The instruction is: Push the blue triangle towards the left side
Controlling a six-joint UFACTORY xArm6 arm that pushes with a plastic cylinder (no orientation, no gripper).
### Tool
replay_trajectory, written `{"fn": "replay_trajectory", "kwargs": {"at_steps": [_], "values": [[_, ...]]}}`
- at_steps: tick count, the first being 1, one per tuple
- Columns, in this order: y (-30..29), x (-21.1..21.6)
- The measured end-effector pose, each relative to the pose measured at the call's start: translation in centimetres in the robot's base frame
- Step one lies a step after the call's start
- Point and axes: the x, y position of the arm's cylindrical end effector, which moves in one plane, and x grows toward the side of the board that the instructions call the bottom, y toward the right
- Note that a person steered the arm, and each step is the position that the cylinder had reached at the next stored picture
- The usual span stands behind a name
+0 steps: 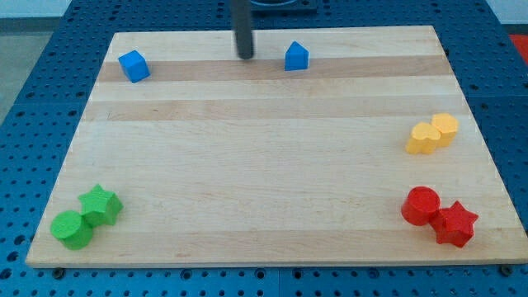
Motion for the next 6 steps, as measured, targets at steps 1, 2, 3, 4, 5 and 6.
{"fn": "replay_trajectory", "kwargs": {"at_steps": [1, 2, 3, 4, 5, 6], "values": [[1.5, -1.0], [7.1, -3.7], [11.8, -2.5], [14.6, 0.4], [11.7, 1.3], [8.4, 1.3]]}}
